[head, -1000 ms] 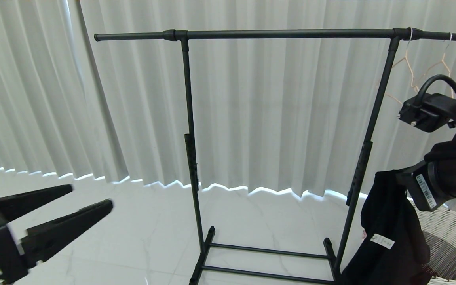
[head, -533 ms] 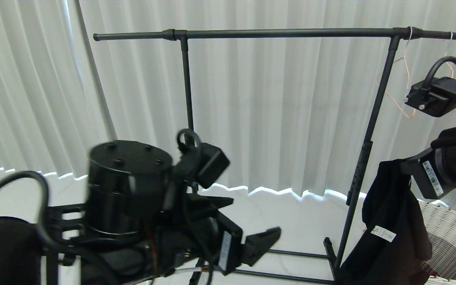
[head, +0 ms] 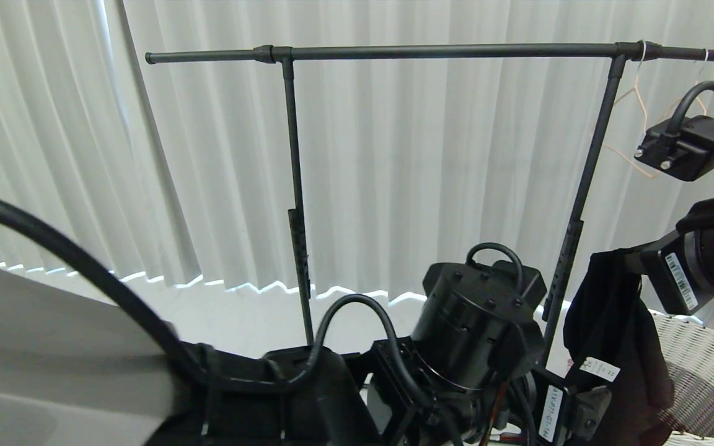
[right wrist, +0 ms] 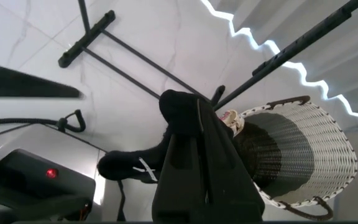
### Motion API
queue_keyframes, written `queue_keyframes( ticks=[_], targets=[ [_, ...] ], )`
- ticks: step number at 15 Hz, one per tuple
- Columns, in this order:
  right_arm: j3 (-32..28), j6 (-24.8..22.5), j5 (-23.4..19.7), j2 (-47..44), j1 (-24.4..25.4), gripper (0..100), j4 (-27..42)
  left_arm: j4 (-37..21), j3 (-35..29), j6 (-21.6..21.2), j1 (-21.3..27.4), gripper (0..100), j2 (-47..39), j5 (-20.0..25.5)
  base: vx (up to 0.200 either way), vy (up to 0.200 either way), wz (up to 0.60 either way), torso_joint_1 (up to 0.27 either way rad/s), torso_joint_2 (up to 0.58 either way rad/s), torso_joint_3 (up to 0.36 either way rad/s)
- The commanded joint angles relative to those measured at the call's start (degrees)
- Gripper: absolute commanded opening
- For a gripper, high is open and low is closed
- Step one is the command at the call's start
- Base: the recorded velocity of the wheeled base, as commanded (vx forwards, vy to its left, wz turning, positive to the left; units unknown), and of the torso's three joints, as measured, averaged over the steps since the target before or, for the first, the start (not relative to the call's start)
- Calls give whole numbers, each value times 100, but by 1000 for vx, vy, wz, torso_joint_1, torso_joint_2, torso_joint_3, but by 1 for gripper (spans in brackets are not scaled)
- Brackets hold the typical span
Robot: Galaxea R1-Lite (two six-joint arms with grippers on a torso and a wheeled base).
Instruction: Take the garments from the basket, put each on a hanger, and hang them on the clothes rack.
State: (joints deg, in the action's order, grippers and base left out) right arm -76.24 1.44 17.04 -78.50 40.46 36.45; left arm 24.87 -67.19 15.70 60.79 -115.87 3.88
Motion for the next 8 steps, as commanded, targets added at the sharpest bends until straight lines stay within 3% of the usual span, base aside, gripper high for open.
queue_keyframes(
  ticks=[1,8],
  targets=[
    [-22,-3,1,10,14,0,-6,0,-285,21,-24,100,-638,-10,0,0,0,0,0,0],
    [-93,-12,1,203,111,0,38,0,-224,65,-235,100,-1192,-71,0,0,0,0,0,0]
  ],
)
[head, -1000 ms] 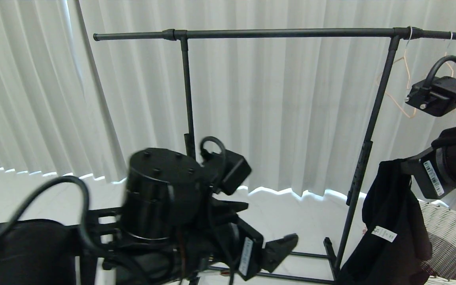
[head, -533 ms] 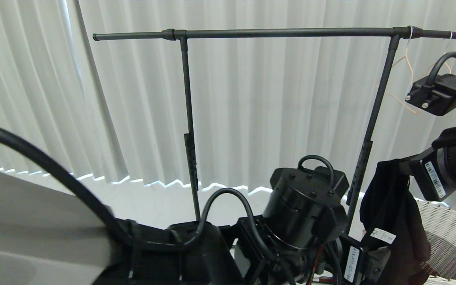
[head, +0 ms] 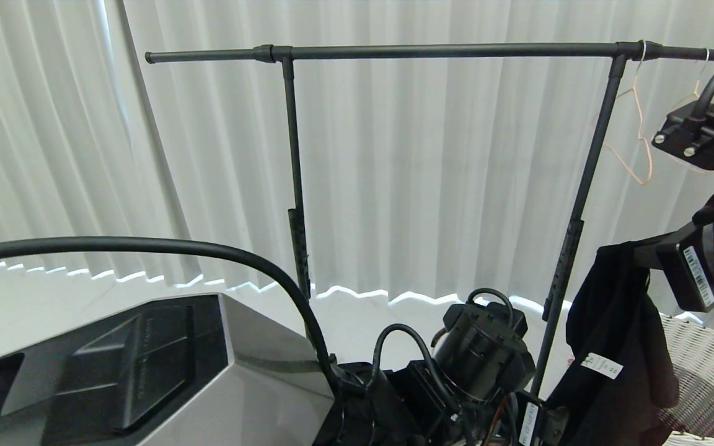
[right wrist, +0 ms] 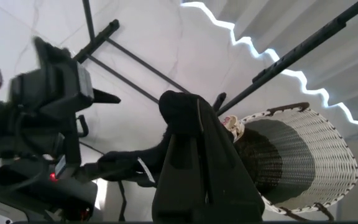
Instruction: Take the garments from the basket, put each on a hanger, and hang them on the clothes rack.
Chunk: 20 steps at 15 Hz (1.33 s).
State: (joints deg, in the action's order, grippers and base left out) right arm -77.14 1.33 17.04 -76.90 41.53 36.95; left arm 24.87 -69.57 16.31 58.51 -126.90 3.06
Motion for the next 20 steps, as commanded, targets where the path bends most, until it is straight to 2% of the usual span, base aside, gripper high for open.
queue_keyframes(
  ticks=[1,4,6,7,9,11,12,13,14,16,18,19,20],
  targets=[
    [6,-1,1,61,4,0,32,0,40,4,2,0,-106,-34,0,0,0,0,0,0],
    [6,-1,10,114,-5,0,119,0,251,-5,28,0,-54,-324,0,0,0,0,0,0],
    [50,25,10,114,-146,0,216,0,682,92,134,0,148,-763,0,0,0,0,0,0],
    [59,25,1,105,-216,0,225,0,928,311,222,0,421,-1018,0,0,0,0,0,0],
    [33,8,-17,87,-207,0,243,-96,1042,1419,362,0,1361,-983,0,0,0,0,0,0],
    [24,-1,-17,43,-137,0,234,-703,1271,1709,362,0,2337,-939,0,0,0,0,0,0],
    [6,-1,-34,43,-49,0,234,-949,1385,1709,345,0,2759,-912,0,0,0,0,0,0],
    [15,-1,-61,17,127,0,225,-1520,1464,1718,292,0,3427,-886,0,0,0,0,0,0],
    [68,25,-78,8,215,0,216,-2030,1526,1718,143,0,3840,-877,0,0,0,0,0,0],
    [182,34,-131,-45,347,0,146,-2619,1736,1586,-218,0,4394,-877,0,0,0,0,0,0],
    [200,34,-140,-36,435,0,67,-2988,1736,1050,-455,0,4648,-895,0,0,0,0,0,0],
    [191,34,-175,8,558,0,67,-3234,1684,513,-596,0,4877,-904,0,0,0,0,0,0],
    [173,34,-175,8,593,0,67,-3348,1605,259,-640,0,4991,-921,0,0,0,0,0,0]
  ],
)
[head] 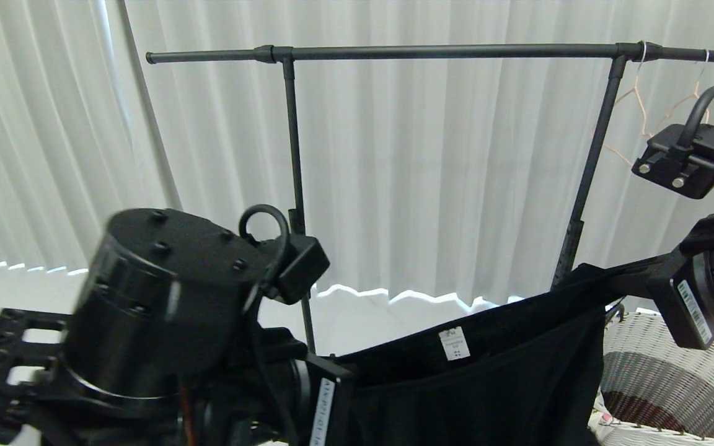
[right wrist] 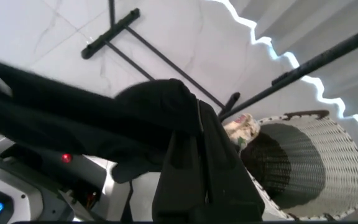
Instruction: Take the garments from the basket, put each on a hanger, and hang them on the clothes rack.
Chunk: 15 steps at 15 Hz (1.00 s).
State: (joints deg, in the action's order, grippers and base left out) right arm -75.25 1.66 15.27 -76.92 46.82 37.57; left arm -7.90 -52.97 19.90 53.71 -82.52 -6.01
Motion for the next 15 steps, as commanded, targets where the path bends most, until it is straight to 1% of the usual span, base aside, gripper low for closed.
queue_keyframes(
  ticks=[1,2,3,4,5,6,7,8,9,10,11,13,15],
  targets=[
    [-16,1,2,-7,64,0,5,-159,-100,-197,-186,0,597,-23,0,0,0,0,0,0],
    [2,1,2,-16,64,0,-4,-669,-293,-768,-458,0,693,-111,0,0,0,0,0,0],
    [55,10,-7,-16,64,0,-4,-950,-363,-1374,-739,0,702,-313,0,0,0,0,0,0],
    [257,54,2,11,64,0,-13,-959,-442,-1963,-977,0,711,-542,0,0,0,0,0,0],
    [389,54,-25,63,81,0,-110,-959,-565,-2139,-994,0,720,-559,0,0,0,0,0,0],
    [380,36,-86,72,99,0,-242,-959,-759,-2148,-994,0,702,-550,0,0,0,0,0,0],
    [248,10,-148,55,99,0,-347,-959,-970,-2148,-994,0,649,-550,0,0,0,0,0,0],
    [-42,10,-156,11,99,0,-329,-959,-1242,-2148,-985,0,561,-559,0,0,0,0,0,0],
    [-156,10,-156,-25,99,0,-294,-959,-1365,-2148,-994,0,535,-559,0,0,0,0,0,0],
    [-587,10,-156,-95,90,0,-136,-959,-1708,-2148,-985,0,456,-559,0,0,0,0,0,0],
    [-860,10,-156,-148,90,0,-22,-959,-1866,-2148,-977,0,430,-550,0,0,0,0,0,0],
    [-1220,10,-156,-192,90,0,180,-959,-1919,-2148,-889,0,456,-559,0,0,0,0,0,0],
    [-1299,1,-139,-156,99,0,259,-959,-1919,-2148,-827,0,491,-559,0,0,0,0,0,0]
  ],
)
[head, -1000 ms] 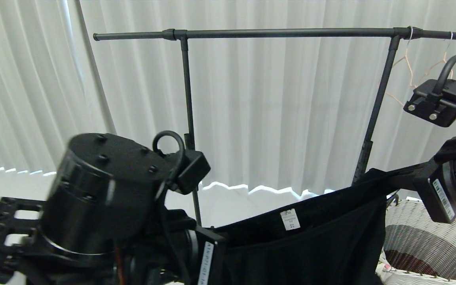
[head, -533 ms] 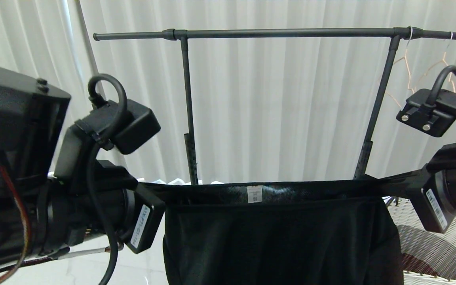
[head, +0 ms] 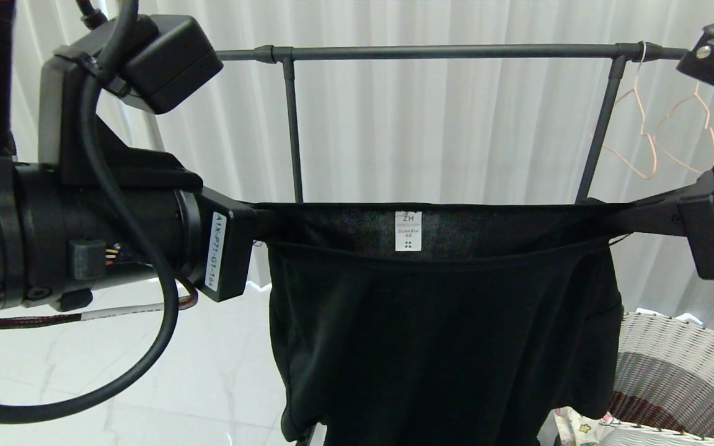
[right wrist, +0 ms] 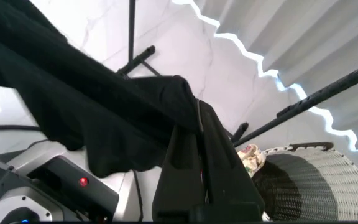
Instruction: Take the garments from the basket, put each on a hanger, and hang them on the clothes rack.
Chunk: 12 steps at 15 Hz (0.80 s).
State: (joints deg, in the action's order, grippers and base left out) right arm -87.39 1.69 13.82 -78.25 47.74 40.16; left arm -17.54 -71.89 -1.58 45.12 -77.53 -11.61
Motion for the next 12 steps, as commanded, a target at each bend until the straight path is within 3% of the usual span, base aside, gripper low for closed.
queue_keyframes(
  ticks=[1,4,6,8,10,12],
  targets=[
    [-85,-2,6,3,7,0,1,5,-27,-9,50,0,1,0,0,0,0,0,0,0],
    [-85,-2,-73,416,130,0,528,32,-27,9,129,0,-8,18,0,0,0,0,0,0],
    [-129,-2,-583,882,640,0,1179,453,-89,-9,208,0,-157,211,0,0,0,0,0,0],
    [-120,15,-811,1102,1343,0,1768,1060,-124,-140,208,0,-456,589,0,0,0,0,0,0],
    [-111,68,-820,1058,1818,0,1768,1069,-141,-448,199,0,-570,958,0,0,0,0,0,0],
    [-129,85,-811,996,1923,0,1759,1069,-132,-448,199,0,-614,1196,0,0,0,0,0,0]
  ],
)
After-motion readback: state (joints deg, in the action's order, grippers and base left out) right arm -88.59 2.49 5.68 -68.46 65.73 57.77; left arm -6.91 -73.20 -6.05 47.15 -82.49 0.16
